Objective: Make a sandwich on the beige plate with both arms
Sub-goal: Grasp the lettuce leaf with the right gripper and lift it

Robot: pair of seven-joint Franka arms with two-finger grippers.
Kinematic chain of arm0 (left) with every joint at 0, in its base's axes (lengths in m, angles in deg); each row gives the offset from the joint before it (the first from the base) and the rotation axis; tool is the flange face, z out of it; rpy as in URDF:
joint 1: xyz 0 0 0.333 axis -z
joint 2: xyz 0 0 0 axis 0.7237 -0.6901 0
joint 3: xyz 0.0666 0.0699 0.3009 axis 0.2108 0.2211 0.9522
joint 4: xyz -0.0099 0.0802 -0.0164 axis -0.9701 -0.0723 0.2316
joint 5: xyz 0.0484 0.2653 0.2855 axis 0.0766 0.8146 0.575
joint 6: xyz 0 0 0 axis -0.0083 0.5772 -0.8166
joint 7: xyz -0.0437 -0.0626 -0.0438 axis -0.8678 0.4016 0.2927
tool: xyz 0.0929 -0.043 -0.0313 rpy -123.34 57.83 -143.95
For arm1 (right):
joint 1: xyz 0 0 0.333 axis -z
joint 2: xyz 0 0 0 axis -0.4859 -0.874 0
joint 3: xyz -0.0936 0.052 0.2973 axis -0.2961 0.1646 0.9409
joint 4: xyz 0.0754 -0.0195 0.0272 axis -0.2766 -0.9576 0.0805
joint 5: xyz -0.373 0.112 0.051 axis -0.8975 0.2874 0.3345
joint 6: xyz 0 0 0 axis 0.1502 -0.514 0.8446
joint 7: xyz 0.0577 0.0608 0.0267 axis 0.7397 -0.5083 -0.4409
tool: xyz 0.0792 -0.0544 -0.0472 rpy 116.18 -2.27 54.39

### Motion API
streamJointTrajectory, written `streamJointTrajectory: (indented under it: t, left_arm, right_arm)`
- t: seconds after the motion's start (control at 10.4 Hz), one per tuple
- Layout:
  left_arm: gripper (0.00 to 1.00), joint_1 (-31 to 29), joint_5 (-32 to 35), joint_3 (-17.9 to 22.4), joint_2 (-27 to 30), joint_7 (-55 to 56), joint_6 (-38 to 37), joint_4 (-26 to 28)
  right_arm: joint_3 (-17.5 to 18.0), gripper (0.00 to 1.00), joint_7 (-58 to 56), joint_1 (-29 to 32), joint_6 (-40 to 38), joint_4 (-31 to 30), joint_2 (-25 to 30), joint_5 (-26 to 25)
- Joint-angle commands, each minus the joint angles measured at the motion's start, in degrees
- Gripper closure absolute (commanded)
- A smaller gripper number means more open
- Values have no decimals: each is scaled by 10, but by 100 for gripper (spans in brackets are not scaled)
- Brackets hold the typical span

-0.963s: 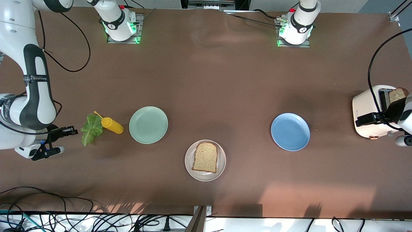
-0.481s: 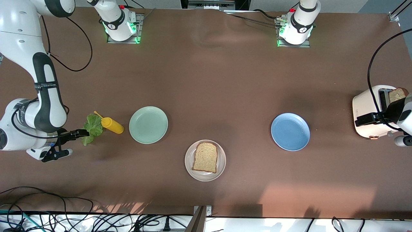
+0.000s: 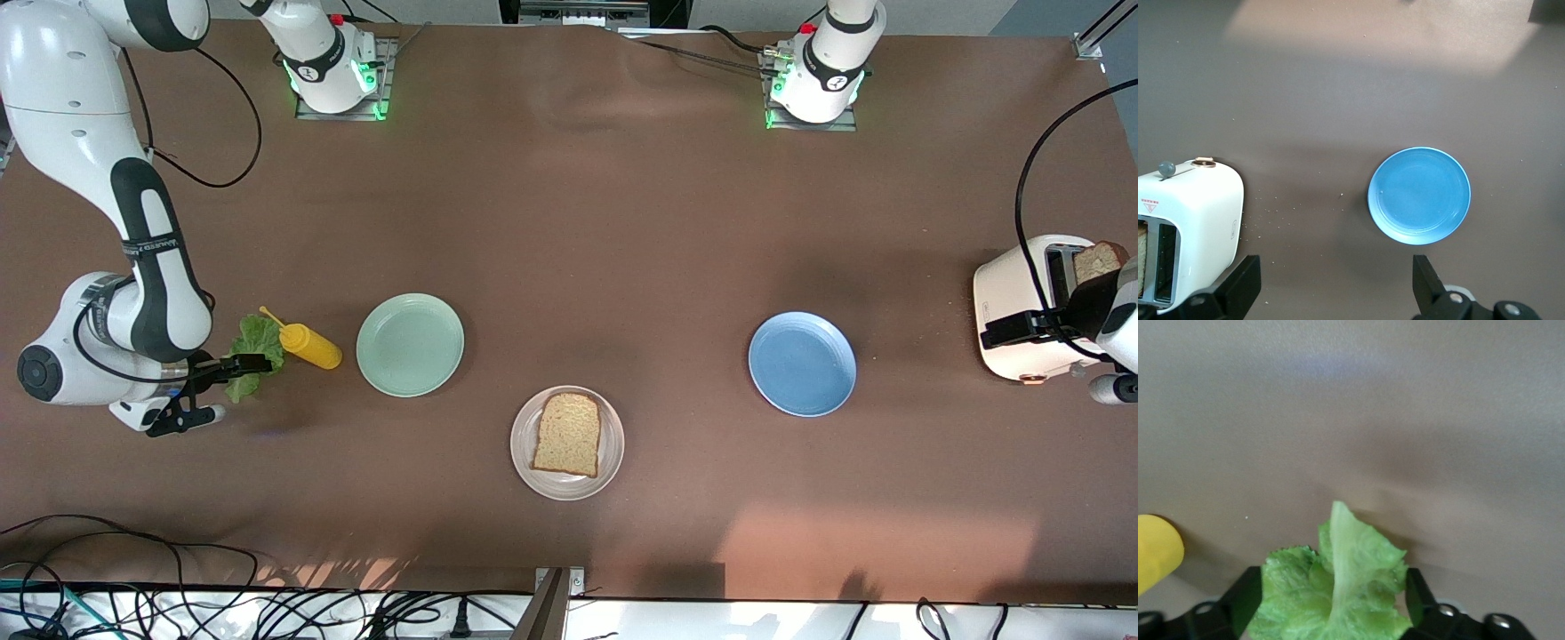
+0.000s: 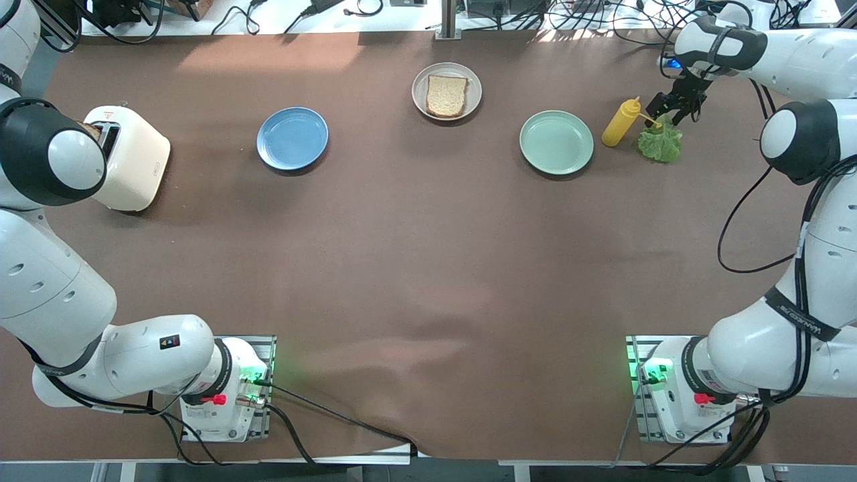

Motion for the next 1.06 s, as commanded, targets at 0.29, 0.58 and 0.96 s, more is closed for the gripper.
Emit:
streamJointTrajectory:
  t: [0.29,0.58,0.96]
  left_arm:
    - [0,-2,5,-1,8,-12,-2,7]
    - [0,-2,5,-1,7,-12,-2,7]
    - [0,-2,5,-1,7,-12,-2,7]
  right_arm:
    - [2,100,-38,7,-5,-6,13,13]
    - [-1,100,-43,6,-80,26,27,11]
    - [-3,100,-55,7,-181,123,28,4]
